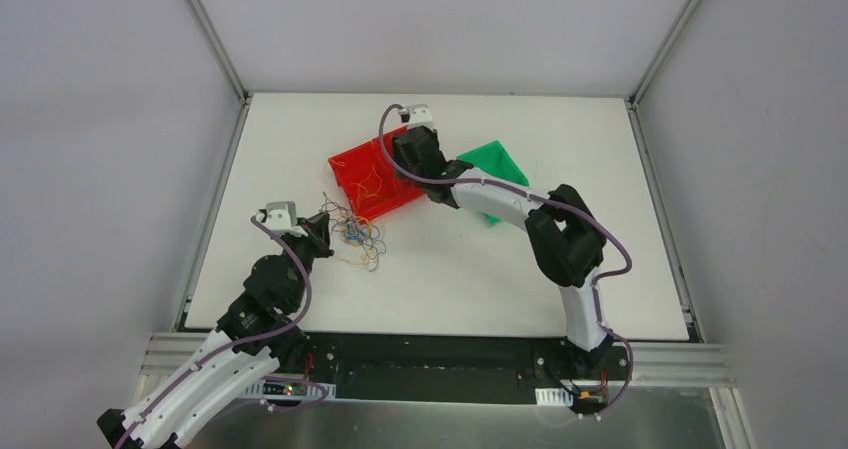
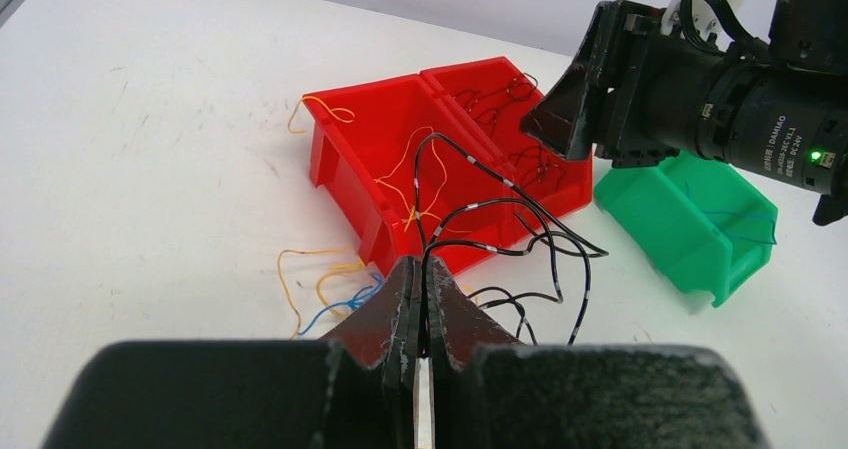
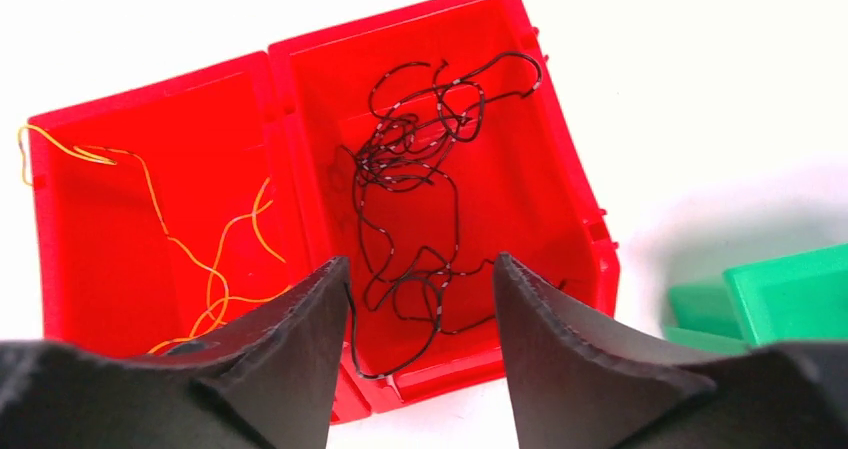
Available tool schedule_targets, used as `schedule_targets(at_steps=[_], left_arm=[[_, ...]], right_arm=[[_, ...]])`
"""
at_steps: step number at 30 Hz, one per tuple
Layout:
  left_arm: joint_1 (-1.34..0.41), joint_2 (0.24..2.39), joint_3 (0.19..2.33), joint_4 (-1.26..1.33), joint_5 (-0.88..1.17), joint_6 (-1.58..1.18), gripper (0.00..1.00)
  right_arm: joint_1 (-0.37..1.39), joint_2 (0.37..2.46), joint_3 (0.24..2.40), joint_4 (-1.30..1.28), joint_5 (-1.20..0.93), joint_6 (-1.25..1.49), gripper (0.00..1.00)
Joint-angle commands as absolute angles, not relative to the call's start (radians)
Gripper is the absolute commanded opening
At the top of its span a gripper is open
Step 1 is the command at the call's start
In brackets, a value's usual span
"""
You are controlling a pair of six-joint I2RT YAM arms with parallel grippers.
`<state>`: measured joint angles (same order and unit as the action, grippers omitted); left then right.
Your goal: Untangle the cables
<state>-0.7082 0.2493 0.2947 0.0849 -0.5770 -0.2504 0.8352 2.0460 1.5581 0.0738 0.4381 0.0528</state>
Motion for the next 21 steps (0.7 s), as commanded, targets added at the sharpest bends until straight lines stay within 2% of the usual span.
schedule_targets(at_steps=[1, 10, 16, 21], left_arm=[[-0.718, 0.265, 0.318, 0.118, -0.561, -0.242, 0.00], [-0.718, 0.262, 0.311, 0.128, -0.558, -0.236, 0.00], [-0.718, 0.272, 0.312, 0.132, -0.554, -0.229, 0.00], [-0.718, 0.269, 0.313, 0.132, -0.548, -0.228, 0.00]], right_arm=[[0.807, 2.017, 1.637, 0.038, 0.432, 0.071, 0.59], [0.682, 2.204, 1.905, -0.053, 0.237, 0.153, 0.64], [0.666, 2.330, 2.074, -0.111, 0.200, 0.162, 0.61], [0.669, 2.351, 2.088, -0.119, 0.166, 0.169, 0.53]])
